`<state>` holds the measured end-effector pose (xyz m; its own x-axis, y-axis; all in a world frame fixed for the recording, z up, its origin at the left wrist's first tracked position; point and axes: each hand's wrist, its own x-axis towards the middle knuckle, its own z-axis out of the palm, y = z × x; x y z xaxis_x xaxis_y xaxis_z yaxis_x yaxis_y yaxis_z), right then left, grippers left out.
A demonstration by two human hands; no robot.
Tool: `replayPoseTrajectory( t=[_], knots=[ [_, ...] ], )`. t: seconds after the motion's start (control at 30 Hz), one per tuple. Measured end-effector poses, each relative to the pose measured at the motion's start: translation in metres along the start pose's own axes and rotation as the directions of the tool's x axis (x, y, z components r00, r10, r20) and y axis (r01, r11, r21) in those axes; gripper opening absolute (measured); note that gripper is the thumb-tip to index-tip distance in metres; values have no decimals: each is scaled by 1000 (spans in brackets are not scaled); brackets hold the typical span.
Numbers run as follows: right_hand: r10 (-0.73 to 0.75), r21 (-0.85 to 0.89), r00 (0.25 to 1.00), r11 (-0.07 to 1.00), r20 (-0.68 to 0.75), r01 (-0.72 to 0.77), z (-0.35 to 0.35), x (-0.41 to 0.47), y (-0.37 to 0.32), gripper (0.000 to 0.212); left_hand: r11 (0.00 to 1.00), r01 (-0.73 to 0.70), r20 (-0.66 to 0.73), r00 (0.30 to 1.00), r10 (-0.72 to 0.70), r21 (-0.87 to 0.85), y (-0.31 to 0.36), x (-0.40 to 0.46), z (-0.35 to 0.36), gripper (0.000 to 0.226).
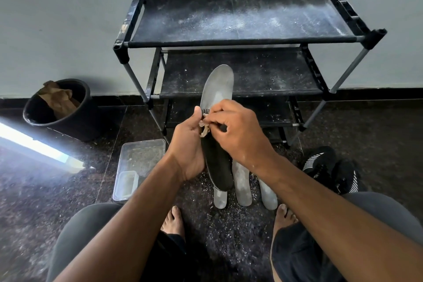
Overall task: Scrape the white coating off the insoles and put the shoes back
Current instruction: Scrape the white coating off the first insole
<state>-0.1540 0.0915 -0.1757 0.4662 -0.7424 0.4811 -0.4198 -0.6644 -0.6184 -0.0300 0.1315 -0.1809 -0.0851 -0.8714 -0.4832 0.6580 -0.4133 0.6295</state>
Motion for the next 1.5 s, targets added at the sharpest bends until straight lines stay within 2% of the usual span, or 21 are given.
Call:
replayPoseTrajectory(
  t=[0.1, 0.17, 0.27, 0.37, 0.53, 0.67, 0.83, 1.07, 1.2, 1.27, 1.43, 1.5],
  knots=[
    [-45, 39, 989, 998, 140, 40, -1, -6, -3, 13, 997, -68, -58, 996, 69, 20, 6, 3, -6, 69],
    [-48, 44, 984, 998, 173, 41, 2, -8, -3, 15, 997, -69, -77, 995, 70, 25, 7, 7, -9, 78],
    [-18, 76, 991, 997, 134, 8, 5, -10, -5, 15, 999, -33, -96, 995, 32, -7, 7, 8, -10, 82],
    [36, 118, 994, 992, 103, -48, 6, -12, -6, 19, 998, -63, -120, 991, 60, -19, 8, 9, -12, 79],
    [86, 47, 996, 995, 12, -86, 10, -9, -2, 15, 997, -72, -79, 994, 73, 7, -1, 2, -1, 69],
    [79, -20, 996, 997, -51, -80, 5, -4, 1, 16, 998, -54, -42, 998, 56, 32, -4, 0, 2, 71],
    [-10, 14, 998, 1000, 58, 9, 7, -9, -3, 14, 999, -44, -55, 997, 46, 31, 5, -2, -1, 69],
    [63, 67, 992, 996, -107, -56, 3, 0, -1, 14, 999, 9, 31, 999, -10, 34, -1, -9, 7, 64],
    [72, 119, 997, 990, 2, -71, 4, -5, -6, 14, 999, -8, 6, 1000, 8, -45, 7, -4, -1, 63],
    [66, 117, 998, 991, 25, -68, 3, -4, -5, 15, 999, 0, 14, 1000, 0, -33, 7, -4, -3, 62],
    [102, 85, 989, 992, -105, -93, -1, 2, 0, 11, 997, 1, 44, 999, -4, 73, -2, -3, 2, 59],
    [89, 78, 991, 994, -95, -82, 0, 1, -1, 11, 999, -6, 46, 999, 3, 53, 1, -1, 0, 65]
  ],
)
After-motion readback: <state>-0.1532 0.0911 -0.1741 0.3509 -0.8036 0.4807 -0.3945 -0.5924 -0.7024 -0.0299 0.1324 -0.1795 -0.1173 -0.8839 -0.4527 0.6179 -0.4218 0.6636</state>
